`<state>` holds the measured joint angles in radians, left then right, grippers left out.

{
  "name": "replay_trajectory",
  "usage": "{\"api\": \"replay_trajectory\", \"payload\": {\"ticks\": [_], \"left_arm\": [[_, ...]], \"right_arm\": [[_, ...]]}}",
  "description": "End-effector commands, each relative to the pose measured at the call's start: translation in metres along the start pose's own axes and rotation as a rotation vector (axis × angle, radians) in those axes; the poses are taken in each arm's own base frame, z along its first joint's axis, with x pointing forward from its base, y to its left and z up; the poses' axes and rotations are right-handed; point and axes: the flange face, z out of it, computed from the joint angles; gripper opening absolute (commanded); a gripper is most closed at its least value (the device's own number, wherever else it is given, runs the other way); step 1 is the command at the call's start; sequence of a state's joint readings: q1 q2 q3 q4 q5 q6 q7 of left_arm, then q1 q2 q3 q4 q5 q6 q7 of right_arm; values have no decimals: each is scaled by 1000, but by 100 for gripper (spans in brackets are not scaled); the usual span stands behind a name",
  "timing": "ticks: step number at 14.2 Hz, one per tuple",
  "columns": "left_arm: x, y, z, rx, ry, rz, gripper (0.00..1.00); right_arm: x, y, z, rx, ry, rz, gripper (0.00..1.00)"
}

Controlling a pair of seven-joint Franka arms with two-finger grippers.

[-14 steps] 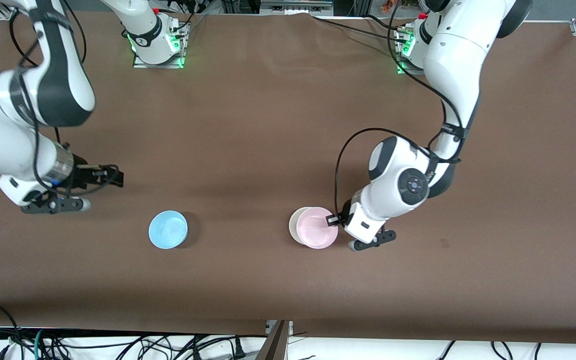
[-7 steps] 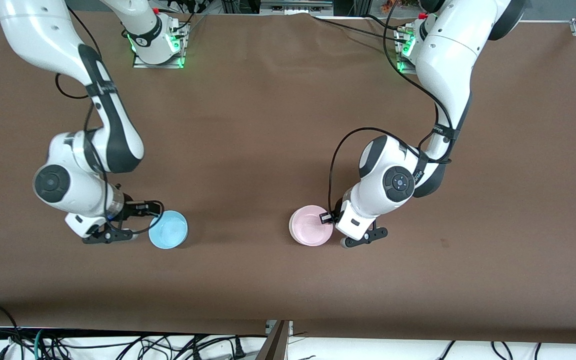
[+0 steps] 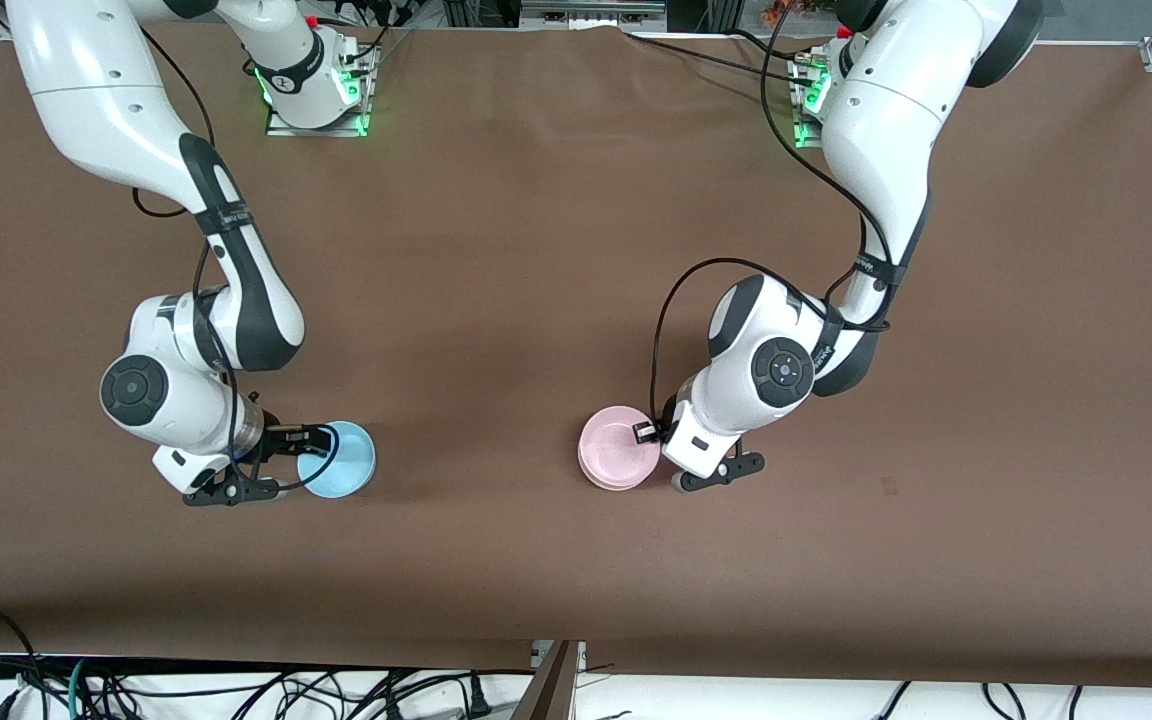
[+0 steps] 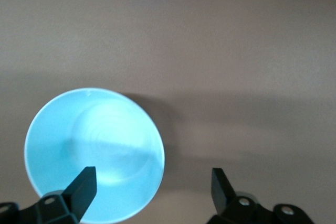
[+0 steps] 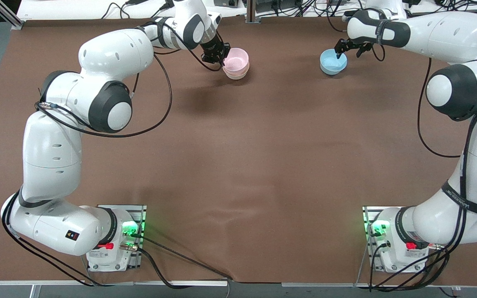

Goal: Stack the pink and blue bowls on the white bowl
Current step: 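Release the pink bowl with the left gripper while the right gripper grasps the blue bowl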

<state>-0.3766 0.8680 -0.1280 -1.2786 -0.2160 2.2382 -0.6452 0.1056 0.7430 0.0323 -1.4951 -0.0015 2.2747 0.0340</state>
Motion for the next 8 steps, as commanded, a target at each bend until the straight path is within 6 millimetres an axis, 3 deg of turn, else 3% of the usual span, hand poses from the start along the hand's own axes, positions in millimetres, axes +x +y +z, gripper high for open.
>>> {"api": "replay_trajectory", "payload": {"ticks": [1,5,8], "left_arm": [[0,4,1,12,13,-4,0],[2,0,14,9,18,-18,0],[3,-1,21,8,20,-30,0]], "right_arm": [[8,2,12,11,5,-3,86],[6,3,18,18,-4,-17,45],[6,5,19,18,-6,-14,24]]}}
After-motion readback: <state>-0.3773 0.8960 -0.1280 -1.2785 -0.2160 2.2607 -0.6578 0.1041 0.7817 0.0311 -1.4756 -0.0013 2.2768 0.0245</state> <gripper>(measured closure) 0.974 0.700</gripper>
